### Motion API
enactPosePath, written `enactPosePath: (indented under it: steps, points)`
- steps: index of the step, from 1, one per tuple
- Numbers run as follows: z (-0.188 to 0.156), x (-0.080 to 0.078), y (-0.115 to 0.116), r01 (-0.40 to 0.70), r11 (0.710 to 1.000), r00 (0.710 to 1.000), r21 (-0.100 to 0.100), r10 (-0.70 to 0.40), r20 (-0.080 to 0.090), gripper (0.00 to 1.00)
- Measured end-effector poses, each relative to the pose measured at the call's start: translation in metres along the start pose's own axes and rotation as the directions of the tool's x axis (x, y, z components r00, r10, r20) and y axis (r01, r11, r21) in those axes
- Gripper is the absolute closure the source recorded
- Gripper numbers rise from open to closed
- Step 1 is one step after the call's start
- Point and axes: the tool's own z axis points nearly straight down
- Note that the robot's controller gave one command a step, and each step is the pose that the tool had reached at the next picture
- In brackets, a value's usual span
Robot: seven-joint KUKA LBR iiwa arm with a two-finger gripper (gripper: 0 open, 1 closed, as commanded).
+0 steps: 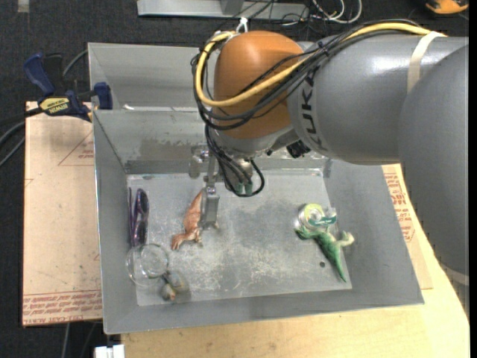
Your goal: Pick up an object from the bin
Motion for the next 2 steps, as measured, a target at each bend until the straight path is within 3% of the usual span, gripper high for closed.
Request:
enactPosePath:
  steps: [1, 2]
  points:
    - [-0.005, -0.002, -0.001, -0.003, 1.0, 1.0, -0.001, 0.003, 0.007, 0.0]
    - [0.048, 0.012, -0.022, 0.135, 0.991, 0.991, -0.001, -0.135, 0.006, 0.0]
